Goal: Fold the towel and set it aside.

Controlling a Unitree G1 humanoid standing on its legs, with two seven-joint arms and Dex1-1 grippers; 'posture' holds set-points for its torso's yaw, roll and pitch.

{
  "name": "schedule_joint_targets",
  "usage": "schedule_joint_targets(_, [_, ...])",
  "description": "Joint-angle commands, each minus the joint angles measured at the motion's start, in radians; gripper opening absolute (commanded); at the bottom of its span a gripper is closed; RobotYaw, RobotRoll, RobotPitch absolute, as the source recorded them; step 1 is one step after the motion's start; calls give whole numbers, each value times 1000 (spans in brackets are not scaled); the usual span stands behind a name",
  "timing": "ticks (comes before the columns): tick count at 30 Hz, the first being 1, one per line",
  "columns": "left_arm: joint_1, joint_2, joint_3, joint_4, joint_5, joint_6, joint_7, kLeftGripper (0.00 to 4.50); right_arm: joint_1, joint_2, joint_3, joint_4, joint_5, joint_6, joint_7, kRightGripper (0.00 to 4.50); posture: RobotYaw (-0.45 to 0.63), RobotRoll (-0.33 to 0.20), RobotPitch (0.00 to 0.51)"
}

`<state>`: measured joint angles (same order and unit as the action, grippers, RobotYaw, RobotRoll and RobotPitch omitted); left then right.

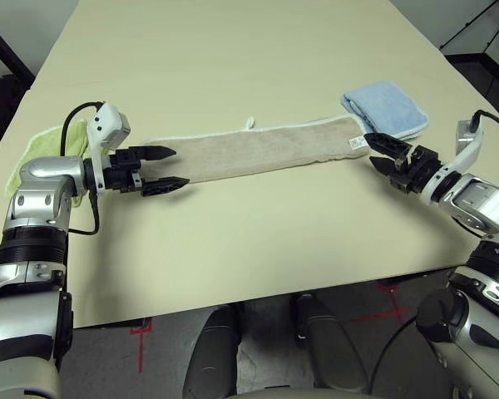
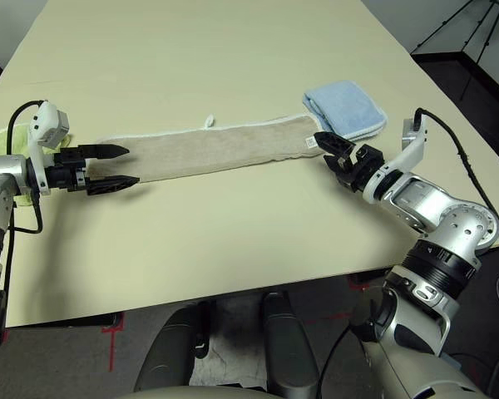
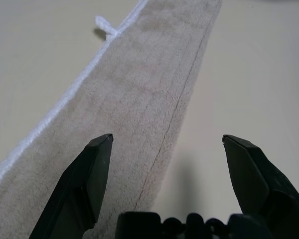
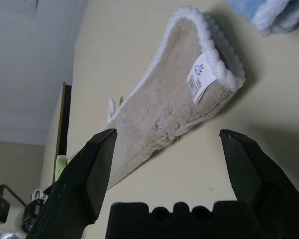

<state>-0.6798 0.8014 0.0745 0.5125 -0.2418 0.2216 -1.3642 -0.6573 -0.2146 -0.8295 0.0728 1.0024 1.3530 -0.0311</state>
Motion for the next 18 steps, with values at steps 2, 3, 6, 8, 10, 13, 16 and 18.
schedule_joint_targets(2, [9,17,-6,-14,-3,3,-2,4453,1,0,33,44,-27,-66,-29,4494,-24,0,247])
schedule_joint_targets(3, [8,17,-6,-12,-2,1,-2,4453,-1,-1,39,56,-31,-81,-32,4494,-24,0,248])
schedule_joint_targets(6, [5,17,-5,-11,-2,1,-1,4453,-9,-12,69,104,-63,-152,-27,4494,-25,0,247])
schedule_joint_targets(8, [3,17,-6,-10,-2,2,1,4453,-21,-16,86,142,-77,-203,-13,4494,-25,0,246])
schedule_joint_targets(10, [3,16,-8,-12,-1,4,1,4453,-43,-18,110,197,-95,-258,10,4494,-24,0,244])
schedule_joint_targets(13, [7,17,-10,-11,2,-2,0,4453,-73,-26,140,260,-109,-312,44,4494,-24,0,241])
schedule_joint_targets(16, [18,14,1,-9,-13,-12,-12,4453,-99,-39,163,313,-121,-356,68,4494,-19,0,237])
schedule_joint_targets(18, [23,12,11,-13,-30,-6,-20,4453,-103,-48,176,333,-126,-368,81,4494,-18,0,234])
